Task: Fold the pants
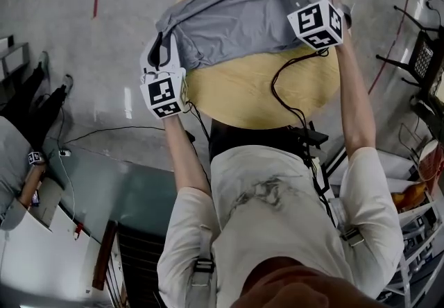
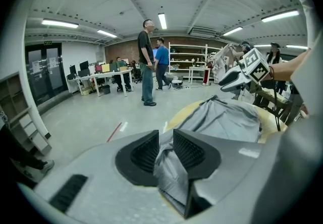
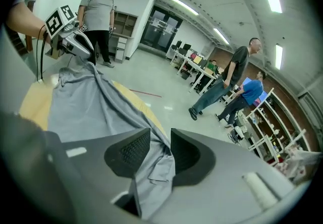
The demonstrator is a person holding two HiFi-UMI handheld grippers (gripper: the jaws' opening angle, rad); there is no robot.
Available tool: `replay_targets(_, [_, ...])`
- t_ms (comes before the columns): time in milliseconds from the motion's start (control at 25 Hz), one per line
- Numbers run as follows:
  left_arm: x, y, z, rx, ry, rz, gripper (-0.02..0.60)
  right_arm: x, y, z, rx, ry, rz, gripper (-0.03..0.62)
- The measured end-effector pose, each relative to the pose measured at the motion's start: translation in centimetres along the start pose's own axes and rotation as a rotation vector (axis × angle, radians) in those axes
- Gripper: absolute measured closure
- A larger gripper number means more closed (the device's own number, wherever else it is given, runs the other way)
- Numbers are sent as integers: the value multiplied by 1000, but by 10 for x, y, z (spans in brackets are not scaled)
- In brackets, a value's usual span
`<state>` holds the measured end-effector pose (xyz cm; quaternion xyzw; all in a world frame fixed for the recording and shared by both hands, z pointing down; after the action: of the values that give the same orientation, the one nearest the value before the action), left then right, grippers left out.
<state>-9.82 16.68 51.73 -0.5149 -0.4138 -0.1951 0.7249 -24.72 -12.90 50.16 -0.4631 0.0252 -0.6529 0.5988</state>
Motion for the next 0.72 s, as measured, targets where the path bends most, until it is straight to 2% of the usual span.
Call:
replay_targets(200, [-13,27,-23,4,-7,-25,483,-19,50,12,11,-101,-58,451])
replay_targets(520, [-34,65,-63,22,-31,-70,485,-42,128,31,17,-204,-131,453])
replay_targets(720, [-51,77,-79,38,-62,-99,495,-50,165,38,30,-295,-162,480])
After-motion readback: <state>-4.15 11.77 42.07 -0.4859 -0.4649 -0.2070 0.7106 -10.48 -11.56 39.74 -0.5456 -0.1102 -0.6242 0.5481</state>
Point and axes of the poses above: the fingertips, and each gripper's own axes: y backward along the fingers, z to its left, x out of its underside, the point moved 4 cm from there along y, backward along the fingers, and after that the axes turned 13 degrees about x, right-handed, at the moved point
